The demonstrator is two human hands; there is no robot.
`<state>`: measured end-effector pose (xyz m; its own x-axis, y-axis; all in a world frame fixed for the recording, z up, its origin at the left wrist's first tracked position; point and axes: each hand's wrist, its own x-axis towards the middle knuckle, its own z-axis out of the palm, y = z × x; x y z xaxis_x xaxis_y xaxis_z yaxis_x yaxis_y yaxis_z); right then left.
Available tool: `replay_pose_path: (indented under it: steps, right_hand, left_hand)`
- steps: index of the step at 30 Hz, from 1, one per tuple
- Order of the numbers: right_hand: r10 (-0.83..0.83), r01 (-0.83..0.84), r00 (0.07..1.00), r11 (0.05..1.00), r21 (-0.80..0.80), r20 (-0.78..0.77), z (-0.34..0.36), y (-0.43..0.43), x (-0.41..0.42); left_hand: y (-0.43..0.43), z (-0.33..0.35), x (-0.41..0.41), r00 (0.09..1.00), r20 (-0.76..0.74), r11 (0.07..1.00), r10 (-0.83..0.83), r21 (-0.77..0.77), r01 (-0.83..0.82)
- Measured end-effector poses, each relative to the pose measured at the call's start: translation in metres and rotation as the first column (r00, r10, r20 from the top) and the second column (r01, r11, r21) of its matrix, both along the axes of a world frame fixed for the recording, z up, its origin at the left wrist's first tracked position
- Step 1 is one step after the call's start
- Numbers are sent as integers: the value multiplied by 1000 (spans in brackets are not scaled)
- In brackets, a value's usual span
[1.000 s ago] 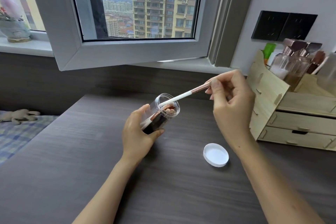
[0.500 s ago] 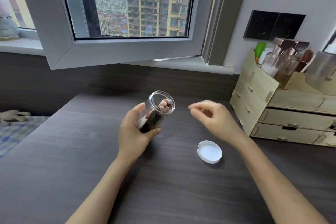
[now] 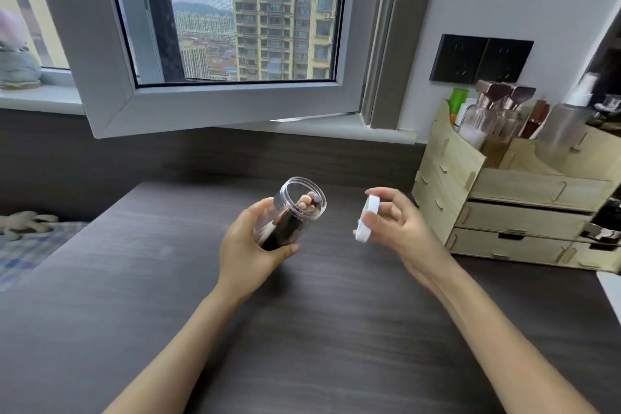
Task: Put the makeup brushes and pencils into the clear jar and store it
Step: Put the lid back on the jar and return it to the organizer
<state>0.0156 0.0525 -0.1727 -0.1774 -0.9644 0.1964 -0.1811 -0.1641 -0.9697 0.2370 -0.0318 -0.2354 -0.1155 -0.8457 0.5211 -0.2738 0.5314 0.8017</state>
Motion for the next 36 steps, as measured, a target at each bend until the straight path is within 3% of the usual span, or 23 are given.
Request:
replay_pose_path:
  steps: [2,5,9,12,16,21,23,25,27,28,30,31,36]
  right_hand:
    - [48,-18,944,995,-94,327,16,-3,0]
    - [175,-53,792,974,-221,585,33,-7,12]
    - [241,-148,855,962,-231,459,38,-2,26]
    - [343,-252,839,933,-256,423,35,2,22]
    - [456,-377,788,889,-261,415,42,6,15]
    - [554,-491,727,833,-256,406,54,12,12]
    - [539,-488,749,842,-229,386,62,15,9]
    - [455,-415,837,890,-190,304,69,16,7]
    - [233,-227,972,965,-133,33,71,18,8]
    - [102,-119,984,986,-114,-148,71,19,9]
    - [-46,-9,883,994,-113,-468,74,23,10]
    - [-42,-24,828,994,-110,-559,77,25,9]
    - [168,-227,809,973,-35,-564,95,33,3]
  left_hand:
    - [8,7,-4,1000,7,999,-30,24,30]
    - [22,22,-11,992,5,990,-127,58,126]
    - [36,40,-16,957,67,957,-282,86,276]
    - [40,52,-15,910,34,900,-414,164,404]
    - [46,65,-12,705,-169,636,-689,327,699]
    - [51,74,-17,449,-385,315,-806,363,877]
    - [53,76,-19,483,-374,353,-792,365,861]
    - [54,76,-22,622,-284,519,-730,360,775]
    - [56,75,-25,729,-211,653,-652,332,680]
    - [58,73,-26,750,-202,683,-629,317,658]
    - [59,72,-27,785,-184,730,-591,291,618]
    - [59,72,-26,803,-165,753,-572,283,594]
    - [61,75,-25,794,-114,748,-597,277,603]
